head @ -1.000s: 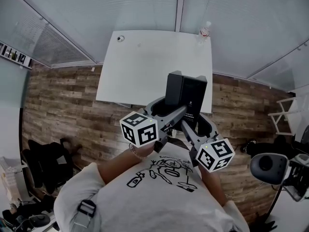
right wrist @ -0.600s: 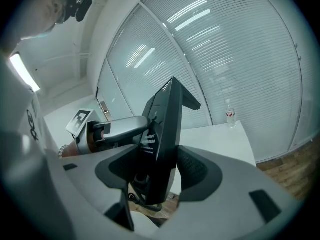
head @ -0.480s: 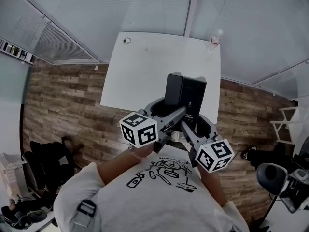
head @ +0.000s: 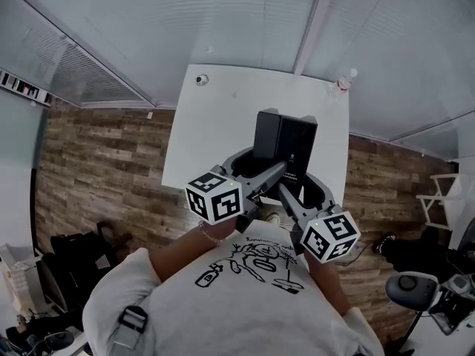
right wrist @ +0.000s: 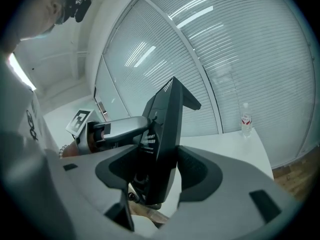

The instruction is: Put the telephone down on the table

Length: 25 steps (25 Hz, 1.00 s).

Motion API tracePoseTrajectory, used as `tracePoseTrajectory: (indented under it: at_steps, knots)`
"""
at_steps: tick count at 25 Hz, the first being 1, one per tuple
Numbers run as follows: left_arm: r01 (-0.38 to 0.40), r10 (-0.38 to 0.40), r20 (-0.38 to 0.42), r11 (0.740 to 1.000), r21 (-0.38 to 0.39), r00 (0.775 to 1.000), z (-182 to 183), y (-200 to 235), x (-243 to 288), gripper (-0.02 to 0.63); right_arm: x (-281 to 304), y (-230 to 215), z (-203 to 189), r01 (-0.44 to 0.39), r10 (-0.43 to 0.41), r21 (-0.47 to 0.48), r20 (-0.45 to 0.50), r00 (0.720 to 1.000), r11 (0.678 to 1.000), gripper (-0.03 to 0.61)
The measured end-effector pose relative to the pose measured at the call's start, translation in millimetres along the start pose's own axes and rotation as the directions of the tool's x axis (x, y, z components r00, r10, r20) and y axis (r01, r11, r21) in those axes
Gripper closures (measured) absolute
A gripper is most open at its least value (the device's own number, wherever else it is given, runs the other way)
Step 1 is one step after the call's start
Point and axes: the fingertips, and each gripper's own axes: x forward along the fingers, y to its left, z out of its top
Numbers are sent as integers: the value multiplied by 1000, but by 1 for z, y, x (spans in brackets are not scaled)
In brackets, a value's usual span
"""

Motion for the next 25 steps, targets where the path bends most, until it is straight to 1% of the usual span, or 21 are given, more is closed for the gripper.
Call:
tracePoseTrajectory:
  at_steps: [3,7,17,22,25]
  knots:
    - [5,-5,-5,1000,-1,1000,19,18,7,298,23,-4,13,9,-9,8,4,1000,1000,344]
    - [9,-9,-11,1000,8,1000,25,24,9,298,31,-5,16,13,-13,13,14,1000,1000,344]
    - [-2,2,-3,1000,-10,1000,24,21,10,298,28,-6,18,1,-1,1,-8,1000,1000,344]
    - [-7,6,-8,1000,-16,1000,16,8,29,298,12,-25,20,-3,3,3,-15,1000,1000,344]
    - [-9,8,-11,1000,-26,1000,13,7,31,298,9,-27,19,-1,1,9,-21,1000,1000,344]
